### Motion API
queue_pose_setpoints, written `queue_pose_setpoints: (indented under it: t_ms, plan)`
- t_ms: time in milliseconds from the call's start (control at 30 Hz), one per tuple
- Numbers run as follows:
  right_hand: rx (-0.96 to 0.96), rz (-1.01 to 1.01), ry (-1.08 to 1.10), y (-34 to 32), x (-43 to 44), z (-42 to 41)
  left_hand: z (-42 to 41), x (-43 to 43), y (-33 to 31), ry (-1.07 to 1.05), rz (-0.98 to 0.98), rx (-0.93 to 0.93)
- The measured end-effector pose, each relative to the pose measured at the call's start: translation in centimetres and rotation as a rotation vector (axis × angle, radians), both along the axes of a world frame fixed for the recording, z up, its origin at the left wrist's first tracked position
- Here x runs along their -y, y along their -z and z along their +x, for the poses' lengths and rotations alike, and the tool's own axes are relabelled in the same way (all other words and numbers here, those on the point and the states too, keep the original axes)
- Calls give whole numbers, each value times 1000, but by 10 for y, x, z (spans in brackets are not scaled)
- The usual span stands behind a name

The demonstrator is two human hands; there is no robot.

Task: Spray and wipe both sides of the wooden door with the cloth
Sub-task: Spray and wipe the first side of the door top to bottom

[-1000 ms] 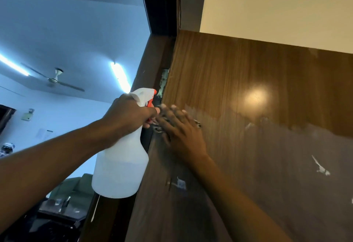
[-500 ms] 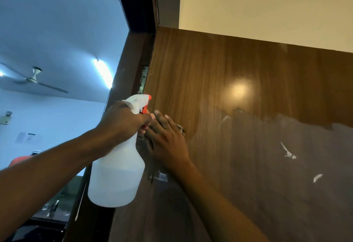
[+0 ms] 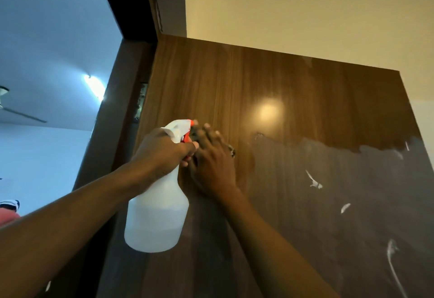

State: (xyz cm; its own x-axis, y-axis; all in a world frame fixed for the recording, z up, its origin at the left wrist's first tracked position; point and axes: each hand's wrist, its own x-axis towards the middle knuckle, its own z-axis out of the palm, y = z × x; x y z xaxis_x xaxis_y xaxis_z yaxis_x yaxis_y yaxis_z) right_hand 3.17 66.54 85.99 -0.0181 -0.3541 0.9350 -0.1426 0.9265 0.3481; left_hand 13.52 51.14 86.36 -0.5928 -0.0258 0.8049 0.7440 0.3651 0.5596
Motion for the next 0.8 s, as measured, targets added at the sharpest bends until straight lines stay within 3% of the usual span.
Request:
queue_pose_setpoints:
  t_ms: [67,167,333,400,500,633,700,800]
  plan:
    - [-15,74,0,35,-19,-1,0,-9,5,-44,-7,4]
    - [-16,11,30,60,-65,3,-2,-20,9,18,-47,20]
    - [6,-356,68,5,-113,20,-1,-38,7,117,-29,14]
    - [23,-411,55,-19,-110,23,-2,-48,9,132,-27,20]
    - [18,-303,62,-30,-100,22,-7,-64,11,143,-15,36]
    - [16,33,67,18,-114,19,-7,-89,15,123,-9,45]
    - [-1,49,61,46,-141,19,-3,-103,20,139,-5,56]
    - [-56,-90,98,53,-192,27,-2,-123,25,198,-25,64]
